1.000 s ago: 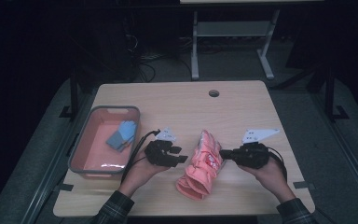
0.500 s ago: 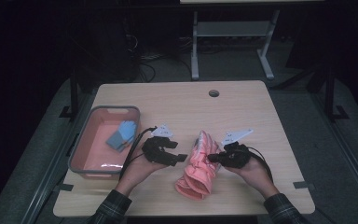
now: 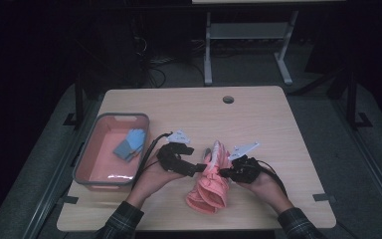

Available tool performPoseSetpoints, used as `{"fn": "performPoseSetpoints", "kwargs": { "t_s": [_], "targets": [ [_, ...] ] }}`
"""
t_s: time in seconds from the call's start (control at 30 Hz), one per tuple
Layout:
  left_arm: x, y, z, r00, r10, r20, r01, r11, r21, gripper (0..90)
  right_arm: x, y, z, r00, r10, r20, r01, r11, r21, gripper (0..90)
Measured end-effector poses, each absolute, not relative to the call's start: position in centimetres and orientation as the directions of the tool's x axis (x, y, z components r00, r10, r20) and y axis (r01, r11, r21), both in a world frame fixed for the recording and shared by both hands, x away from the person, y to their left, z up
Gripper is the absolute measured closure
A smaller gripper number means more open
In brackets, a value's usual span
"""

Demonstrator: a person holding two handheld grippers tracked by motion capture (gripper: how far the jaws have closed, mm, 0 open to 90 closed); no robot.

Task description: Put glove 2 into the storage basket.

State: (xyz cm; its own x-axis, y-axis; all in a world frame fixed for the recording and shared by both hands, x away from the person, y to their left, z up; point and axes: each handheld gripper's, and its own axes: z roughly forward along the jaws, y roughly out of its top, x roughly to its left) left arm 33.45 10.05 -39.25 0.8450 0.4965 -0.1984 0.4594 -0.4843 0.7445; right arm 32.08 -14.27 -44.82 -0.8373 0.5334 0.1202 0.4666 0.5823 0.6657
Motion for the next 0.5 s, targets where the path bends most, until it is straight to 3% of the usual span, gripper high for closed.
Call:
{"fn": "performPoseSetpoints", "kwargs": {
  "t_s": [0.5],
  "targets": [
    [34.8, 6.8, -41.7, 0.838, 0.499, -0.221, 0.490, -0.510, 0.707, 13.7, 32.0, -14.2, -44.8, -0.838, 0.534, 0.113, 0.462, 0.585, 0.666, 90.0]
  ]
}}
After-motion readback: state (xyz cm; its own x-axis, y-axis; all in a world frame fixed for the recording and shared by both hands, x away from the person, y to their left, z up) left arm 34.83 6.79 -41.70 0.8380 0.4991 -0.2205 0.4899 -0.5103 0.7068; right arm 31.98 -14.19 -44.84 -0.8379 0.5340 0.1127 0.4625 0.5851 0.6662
